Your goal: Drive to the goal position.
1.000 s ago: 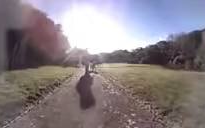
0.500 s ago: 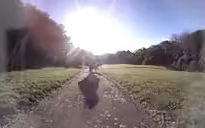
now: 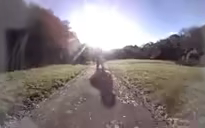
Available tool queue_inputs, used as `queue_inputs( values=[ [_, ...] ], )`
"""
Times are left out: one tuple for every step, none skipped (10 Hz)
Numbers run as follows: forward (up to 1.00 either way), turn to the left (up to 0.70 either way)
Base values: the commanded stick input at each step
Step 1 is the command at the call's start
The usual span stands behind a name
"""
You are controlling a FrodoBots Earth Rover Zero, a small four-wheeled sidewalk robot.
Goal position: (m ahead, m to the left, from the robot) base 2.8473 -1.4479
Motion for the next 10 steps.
queue_inputs(
  values=[
    [0.5, 0.0],
    [0.5, 0.0],
    [0.5, 0.0],
    [0.5, 0.0],
    [0.5, 0.0],
    [0.5, 0.0],
    [0.5, 0.0],
    [0.5, 0.0],
    [0.5, 0.0],
    [0.5, 0.0]
  ],
)
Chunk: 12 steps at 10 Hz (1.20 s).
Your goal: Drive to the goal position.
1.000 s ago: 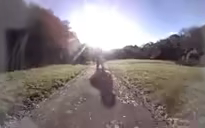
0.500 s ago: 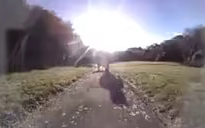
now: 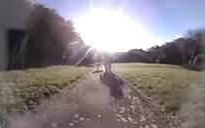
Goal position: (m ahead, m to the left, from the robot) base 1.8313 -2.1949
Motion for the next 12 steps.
queue_inputs(
  values=[
    [0.5, 0.0],
    [0.5, 0.0],
    [0.5, 0.0],
    [0.5, 0.0],
    [0.5, 0.0],
    [0.5, 0.0],
    [0.5, 0.0],
    [0.5, 0.0],
    [0.5, 0.0],
    [0.5, -0.03],
    [0.5, -0.03],
    [0.5, -0.03]
  ],
)
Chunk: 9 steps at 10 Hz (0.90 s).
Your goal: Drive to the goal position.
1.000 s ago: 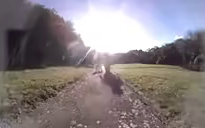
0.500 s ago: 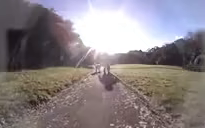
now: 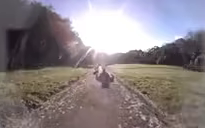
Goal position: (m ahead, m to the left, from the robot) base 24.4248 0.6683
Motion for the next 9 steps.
queue_inputs(
  values=[
    [0.5, -0.03],
    [0.5, -0.01],
    [0.5, 0.0],
    [0.5, 0.0],
    [0.5, 0.0],
    [0.5, 0.0],
    [0.5, 0.0],
    [0.5, 0.0],
    [0.5, 0.0]
  ],
)
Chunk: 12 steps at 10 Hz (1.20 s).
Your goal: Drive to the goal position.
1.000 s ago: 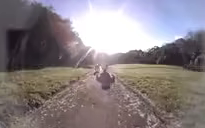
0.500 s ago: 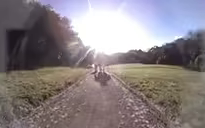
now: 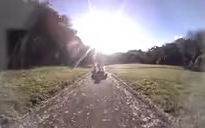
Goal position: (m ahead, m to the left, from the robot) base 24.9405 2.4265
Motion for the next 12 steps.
queue_inputs(
  values=[
    [0.5, 0.0],
    [0.5, 0.0],
    [0.5, 0.0],
    [0.5, 0.0],
    [0.5, 0.0],
    [0.5, 0.0],
    [0.5, 0.0],
    [0.5, 0.0],
    [0.5, 0.0],
    [0.5, 0.0],
    [0.5, 0.0],
    [0.5, 0.0]
  ],
)
